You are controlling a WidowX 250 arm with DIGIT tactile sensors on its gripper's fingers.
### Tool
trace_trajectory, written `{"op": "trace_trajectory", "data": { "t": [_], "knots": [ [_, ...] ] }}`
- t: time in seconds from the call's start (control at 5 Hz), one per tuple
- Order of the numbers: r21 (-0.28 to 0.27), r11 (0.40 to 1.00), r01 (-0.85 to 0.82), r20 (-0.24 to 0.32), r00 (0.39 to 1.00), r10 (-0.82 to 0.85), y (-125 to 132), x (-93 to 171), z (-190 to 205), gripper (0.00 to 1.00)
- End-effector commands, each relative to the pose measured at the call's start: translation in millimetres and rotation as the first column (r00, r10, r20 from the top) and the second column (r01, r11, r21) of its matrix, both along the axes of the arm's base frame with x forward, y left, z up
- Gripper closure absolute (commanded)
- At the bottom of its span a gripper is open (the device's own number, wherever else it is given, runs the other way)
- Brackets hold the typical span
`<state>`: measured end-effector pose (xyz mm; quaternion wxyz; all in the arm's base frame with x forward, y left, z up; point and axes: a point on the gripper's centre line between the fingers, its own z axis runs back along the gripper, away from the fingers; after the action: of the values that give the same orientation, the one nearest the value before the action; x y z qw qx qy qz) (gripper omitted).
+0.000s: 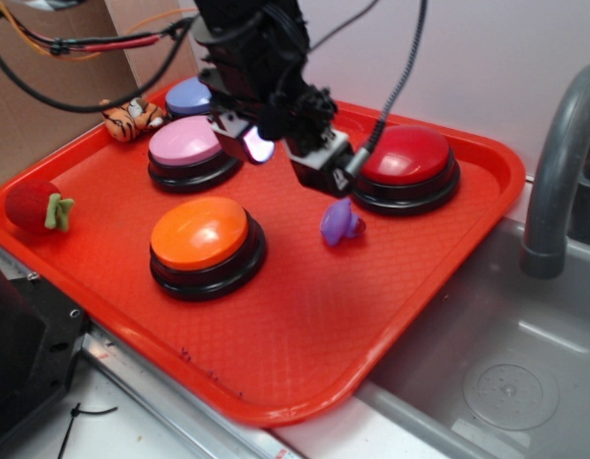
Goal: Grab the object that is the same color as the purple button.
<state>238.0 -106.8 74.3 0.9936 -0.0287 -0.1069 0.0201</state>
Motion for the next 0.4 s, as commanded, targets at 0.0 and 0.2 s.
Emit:
{"op": "trace_trajectory", "data": {
  "t": [0.0, 0.2],
  "knots": [
    [-0.004, 0.999, 0.052, 0.012, 0.999, -0.052, -12, 34, -19, 0.0],
    [-0.002, 0.997, 0.083, -0.019, 0.996, -0.083, -15, 37, -33, 0.0]
  ]
}}
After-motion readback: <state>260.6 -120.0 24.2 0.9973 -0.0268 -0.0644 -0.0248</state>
